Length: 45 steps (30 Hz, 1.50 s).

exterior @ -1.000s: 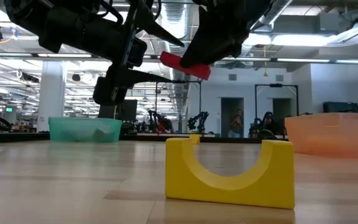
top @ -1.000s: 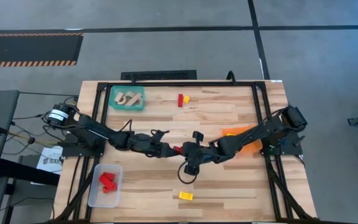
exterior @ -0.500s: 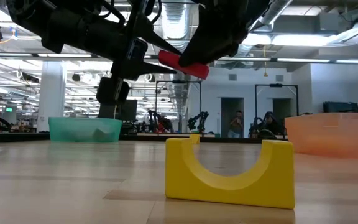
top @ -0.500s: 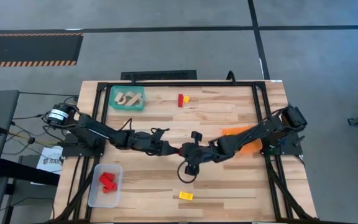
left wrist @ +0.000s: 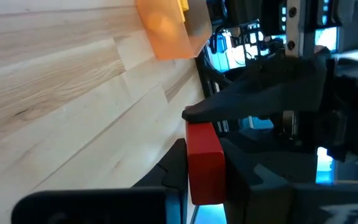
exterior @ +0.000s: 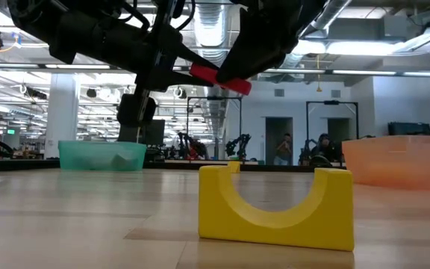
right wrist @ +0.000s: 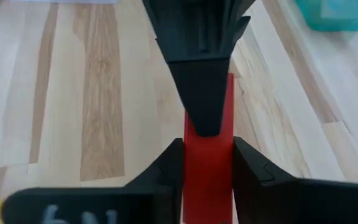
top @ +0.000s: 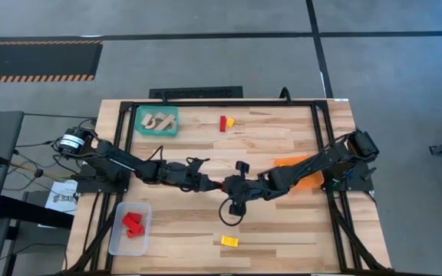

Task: Sort & place blocks by color
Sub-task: Put the red block into the transparent bin

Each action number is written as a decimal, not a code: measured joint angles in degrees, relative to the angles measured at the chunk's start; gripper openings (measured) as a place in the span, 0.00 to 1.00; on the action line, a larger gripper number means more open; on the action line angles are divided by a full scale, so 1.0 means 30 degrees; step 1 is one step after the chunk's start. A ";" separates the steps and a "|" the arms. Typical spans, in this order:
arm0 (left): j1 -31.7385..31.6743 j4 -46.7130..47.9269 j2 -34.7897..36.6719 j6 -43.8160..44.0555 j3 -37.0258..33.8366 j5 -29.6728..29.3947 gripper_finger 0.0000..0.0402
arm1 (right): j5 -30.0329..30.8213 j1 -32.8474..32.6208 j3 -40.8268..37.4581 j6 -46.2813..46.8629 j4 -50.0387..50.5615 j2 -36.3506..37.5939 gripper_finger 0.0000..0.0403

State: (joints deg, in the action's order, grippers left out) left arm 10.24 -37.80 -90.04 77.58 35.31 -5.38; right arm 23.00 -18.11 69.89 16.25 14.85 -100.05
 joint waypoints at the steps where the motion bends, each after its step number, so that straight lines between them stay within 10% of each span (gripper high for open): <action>1: 0.0012 0.0000 0.0000 -0.0207 0.0000 -0.0037 0.08 | -0.0066 0.0000 0.0000 0.0046 -0.0033 0.0000 0.28; 14: -0.0271 0.3618 0.0337 -0.2676 0.0799 -0.0160 0.08 | -0.0266 -0.0036 0.0000 0.0625 0.2568 0.1770 0.81; 27: -0.0733 2.0569 0.5106 -1.0174 0.6190 -0.1729 0.08 | 0.2713 -0.1900 -0.3640 0.6326 0.7215 0.6278 0.79; 45: 0.6092 2.8640 1.1794 -0.7955 0.6454 -0.1371 0.09 | 0.2808 -0.2110 -0.8728 0.7954 -0.1980 0.9122 0.79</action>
State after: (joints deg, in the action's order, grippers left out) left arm 28.52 48.12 -54.66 53.71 54.67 -9.49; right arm 31.42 -24.44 43.70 40.12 8.91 -72.69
